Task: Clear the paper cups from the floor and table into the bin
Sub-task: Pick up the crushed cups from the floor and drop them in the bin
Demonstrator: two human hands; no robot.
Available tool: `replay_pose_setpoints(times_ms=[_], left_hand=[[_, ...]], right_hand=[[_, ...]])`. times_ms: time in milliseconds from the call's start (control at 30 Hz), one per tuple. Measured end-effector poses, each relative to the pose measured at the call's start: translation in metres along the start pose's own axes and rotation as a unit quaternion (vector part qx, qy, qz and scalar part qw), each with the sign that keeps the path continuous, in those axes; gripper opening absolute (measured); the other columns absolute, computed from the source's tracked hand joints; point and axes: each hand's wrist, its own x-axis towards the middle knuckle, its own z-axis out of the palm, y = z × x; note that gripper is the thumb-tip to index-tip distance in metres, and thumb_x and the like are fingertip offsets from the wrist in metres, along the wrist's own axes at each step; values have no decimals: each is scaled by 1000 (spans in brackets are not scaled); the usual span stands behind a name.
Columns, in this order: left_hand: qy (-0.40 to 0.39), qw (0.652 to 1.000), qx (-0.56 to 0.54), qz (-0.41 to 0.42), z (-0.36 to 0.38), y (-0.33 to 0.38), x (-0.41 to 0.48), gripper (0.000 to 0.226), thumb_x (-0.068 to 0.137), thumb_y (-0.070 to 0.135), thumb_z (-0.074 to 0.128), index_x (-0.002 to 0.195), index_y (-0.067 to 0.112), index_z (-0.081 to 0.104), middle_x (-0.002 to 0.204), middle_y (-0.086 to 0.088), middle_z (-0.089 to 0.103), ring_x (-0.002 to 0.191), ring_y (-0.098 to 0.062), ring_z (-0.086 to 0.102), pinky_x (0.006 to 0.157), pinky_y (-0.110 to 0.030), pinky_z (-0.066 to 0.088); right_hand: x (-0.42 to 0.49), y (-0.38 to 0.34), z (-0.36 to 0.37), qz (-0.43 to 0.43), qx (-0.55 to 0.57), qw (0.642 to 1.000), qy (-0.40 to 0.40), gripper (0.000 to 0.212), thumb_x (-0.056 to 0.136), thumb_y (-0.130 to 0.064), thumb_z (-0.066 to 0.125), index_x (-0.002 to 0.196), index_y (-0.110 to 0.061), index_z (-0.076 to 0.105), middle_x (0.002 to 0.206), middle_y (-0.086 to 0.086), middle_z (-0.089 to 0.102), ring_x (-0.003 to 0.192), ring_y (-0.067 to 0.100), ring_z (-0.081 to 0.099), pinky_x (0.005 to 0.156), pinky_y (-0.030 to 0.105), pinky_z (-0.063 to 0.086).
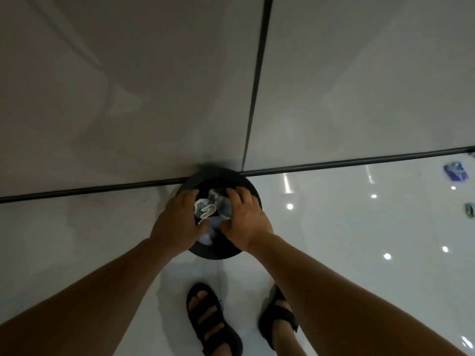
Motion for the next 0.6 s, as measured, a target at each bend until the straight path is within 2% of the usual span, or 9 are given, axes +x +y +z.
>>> replay_pose_setpoints(times_ms=[133, 267, 433, 500, 600], left_hand=[[-35, 999, 20, -19, -5, -5, -23, 67, 89, 36, 59, 145, 16, 29, 149, -7, 32, 135, -26, 32, 104, -40, 39], [-47, 998, 33, -15, -41, 16, -48, 68, 89, 36, 58, 147, 18, 27, 152, -4, 27, 137, -25, 28, 104, -39, 37], [-49, 998, 28, 35, -115, 84, -84, 69, 89, 35, 59, 148, 15, 28, 152, -5, 28, 139, -24, 27, 110, -38, 31], [-50, 996, 42, 60, -153, 122, -99, 69, 91, 37, 55, 149, 18, 24, 154, -4, 24, 141, -23, 23, 113, -35, 26], [-41, 990, 63, 122, -204, 181, -131, 68, 91, 39, 54, 149, 18, 24, 154, -3, 23, 140, -24, 23, 114, -34, 25]], right_hand=[[-25, 12, -4, 16, 4, 1000, -19, 76, 90, -37, 61, 151, -24, 19, 156, 3, 21, 142, 26, 24, 113, 42, 35], [-56, 11, -45, 35, 2, 999, -14, 75, 89, -39, 61, 150, -25, 19, 155, 2, 22, 141, 24, 25, 112, 40, 37], [-111, -15, -127, 61, 6, 998, 2, 79, 90, -46, 59, 152, -28, 14, 160, 1, 13, 146, 24, 15, 113, 41, 30], [-141, -30, -170, 61, 3, 998, 20, 79, 91, -48, 58, 153, -28, 14, 161, 2, 12, 147, 24, 14, 114, 41, 30], [-195, -51, -236, 71, -13, 996, 60, 80, 91, -49, 57, 154, -26, 14, 162, 2, 12, 147, 24, 13, 114, 42, 30]])
